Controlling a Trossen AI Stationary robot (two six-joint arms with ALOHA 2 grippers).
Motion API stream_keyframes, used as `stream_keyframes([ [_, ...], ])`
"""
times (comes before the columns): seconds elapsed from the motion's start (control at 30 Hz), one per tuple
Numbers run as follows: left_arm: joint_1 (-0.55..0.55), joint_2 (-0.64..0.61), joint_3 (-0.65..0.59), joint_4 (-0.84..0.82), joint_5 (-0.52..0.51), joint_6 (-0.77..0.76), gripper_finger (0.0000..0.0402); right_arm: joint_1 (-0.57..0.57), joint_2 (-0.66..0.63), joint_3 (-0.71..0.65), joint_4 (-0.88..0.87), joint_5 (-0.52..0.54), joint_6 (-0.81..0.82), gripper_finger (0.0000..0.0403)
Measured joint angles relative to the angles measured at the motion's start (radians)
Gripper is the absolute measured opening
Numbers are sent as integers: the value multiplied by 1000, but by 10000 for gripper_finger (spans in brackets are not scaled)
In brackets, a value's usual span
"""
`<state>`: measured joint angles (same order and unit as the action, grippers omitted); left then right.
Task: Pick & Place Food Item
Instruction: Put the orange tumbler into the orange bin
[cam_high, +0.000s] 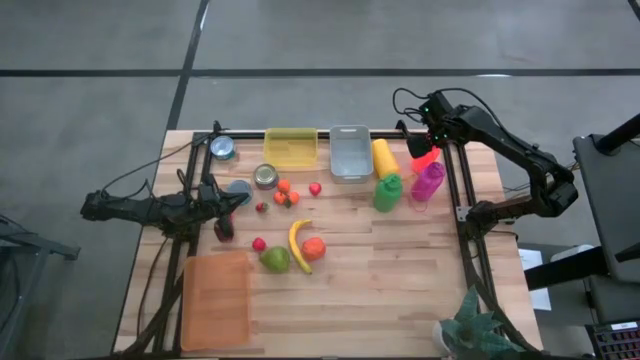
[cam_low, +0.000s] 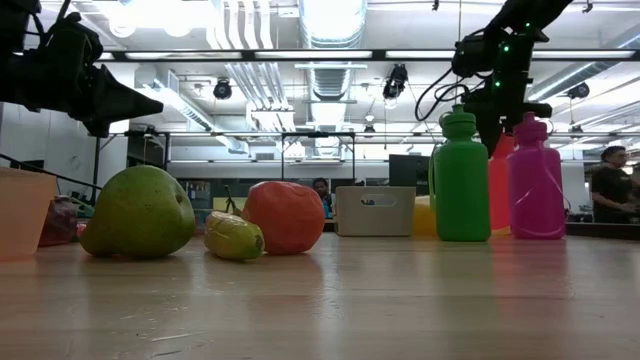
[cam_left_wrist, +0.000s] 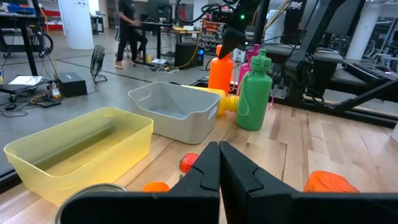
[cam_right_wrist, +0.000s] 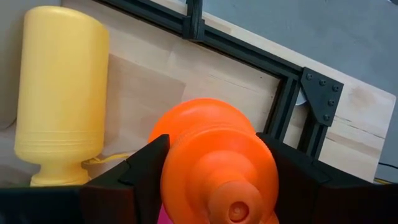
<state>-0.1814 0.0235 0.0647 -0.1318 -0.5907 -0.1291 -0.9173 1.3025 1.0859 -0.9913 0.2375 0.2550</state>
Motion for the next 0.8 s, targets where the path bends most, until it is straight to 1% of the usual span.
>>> stream_keyframes([
  [0.2,0,0,0,0,0,0,0,0,-5,1,-4,0,-1,219],
  [0.47,0,0,0,0,0,0,0,2,-30,41,-2,-6,-7,220],
  [0.6,0,0,0,0,0,0,0,5,-64,66,-1,-15,-6,220],
  [0.8,0,0,0,0,0,0,0,33,-128,115,6,-60,-30,220],
])
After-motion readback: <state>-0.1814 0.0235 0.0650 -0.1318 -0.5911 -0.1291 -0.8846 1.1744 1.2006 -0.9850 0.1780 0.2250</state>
